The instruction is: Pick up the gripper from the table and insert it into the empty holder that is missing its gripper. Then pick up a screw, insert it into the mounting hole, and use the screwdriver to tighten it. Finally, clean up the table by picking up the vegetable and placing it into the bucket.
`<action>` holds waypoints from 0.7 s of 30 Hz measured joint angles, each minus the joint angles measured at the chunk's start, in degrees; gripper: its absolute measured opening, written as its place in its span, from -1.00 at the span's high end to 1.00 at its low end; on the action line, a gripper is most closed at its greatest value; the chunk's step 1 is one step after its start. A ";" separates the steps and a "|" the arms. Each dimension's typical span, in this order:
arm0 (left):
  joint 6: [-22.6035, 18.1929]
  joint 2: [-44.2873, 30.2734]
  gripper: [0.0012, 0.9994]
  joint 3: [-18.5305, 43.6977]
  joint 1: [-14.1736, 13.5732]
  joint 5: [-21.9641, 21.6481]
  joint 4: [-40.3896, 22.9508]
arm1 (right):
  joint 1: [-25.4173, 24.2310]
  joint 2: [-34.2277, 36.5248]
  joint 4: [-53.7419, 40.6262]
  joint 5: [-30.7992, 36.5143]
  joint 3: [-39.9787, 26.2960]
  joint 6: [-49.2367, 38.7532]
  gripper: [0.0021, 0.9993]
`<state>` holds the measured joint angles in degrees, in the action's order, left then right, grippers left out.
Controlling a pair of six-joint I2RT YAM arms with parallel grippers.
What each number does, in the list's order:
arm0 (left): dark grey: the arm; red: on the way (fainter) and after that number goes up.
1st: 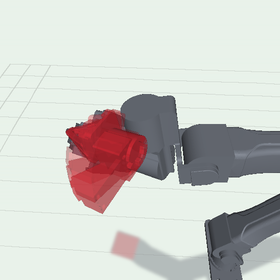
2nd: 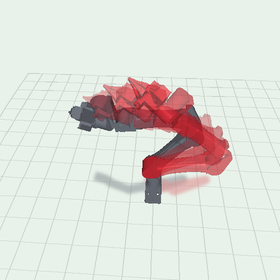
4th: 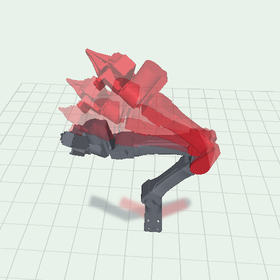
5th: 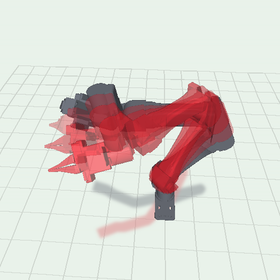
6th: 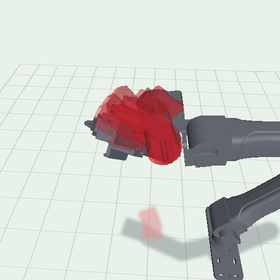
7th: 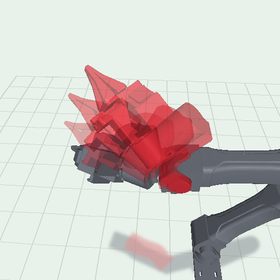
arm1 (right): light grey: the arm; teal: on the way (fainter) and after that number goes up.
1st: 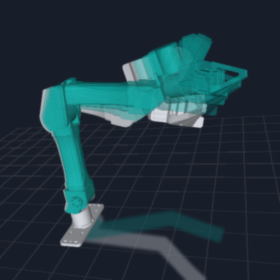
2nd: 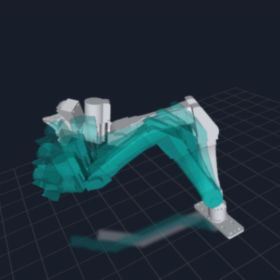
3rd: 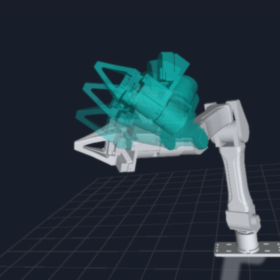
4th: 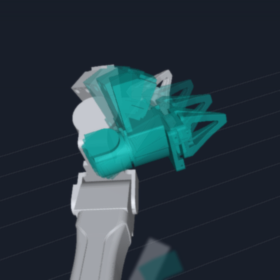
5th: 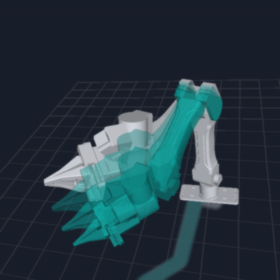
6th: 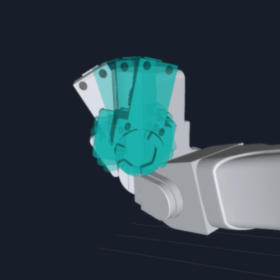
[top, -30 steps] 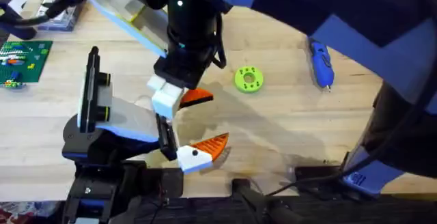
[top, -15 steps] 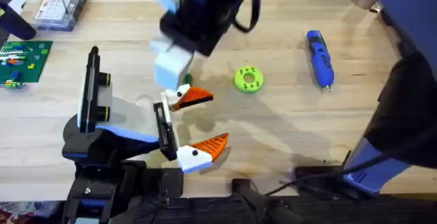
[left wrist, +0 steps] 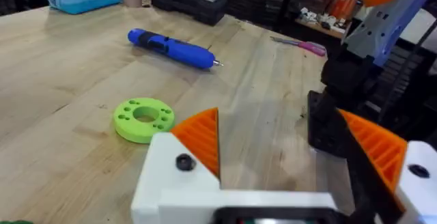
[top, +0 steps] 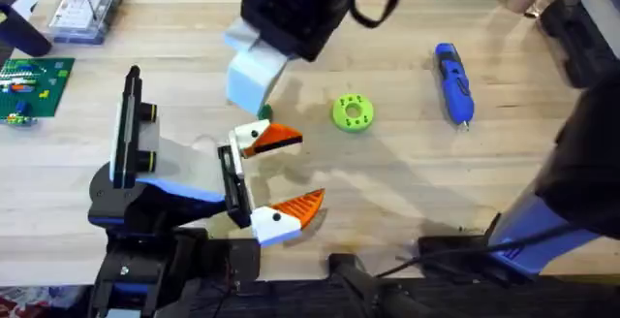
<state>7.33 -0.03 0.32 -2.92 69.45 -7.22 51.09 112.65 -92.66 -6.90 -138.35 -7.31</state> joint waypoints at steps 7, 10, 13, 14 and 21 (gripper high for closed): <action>0.00 0.00 -0.97 0.00 0.00 0.00 0.00 | 0.00 -7.52 0.03 -0.04 3.47 0.02 -1.00; 0.00 0.00 -0.97 0.00 0.00 0.00 0.00 | -0.01 -10.78 0.50 -0.47 9.71 0.07 -1.00; 0.00 0.00 -0.97 0.00 0.00 0.00 0.00 | 0.00 -13.81 4.36 -1.76 19.18 0.10 -1.00; 0.00 0.00 -0.97 0.00 0.00 0.00 0.00 | -0.01 -14.73 6.23 -2.13 22.45 0.14 -1.00; 0.00 0.00 -0.97 0.00 0.00 0.00 0.00 | -0.11 -23.91 13.12 -3.53 37.77 0.50 -1.00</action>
<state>7.33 -0.03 0.32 -2.92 69.45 -7.22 50.98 88.74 -79.55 -10.42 -100.57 -6.81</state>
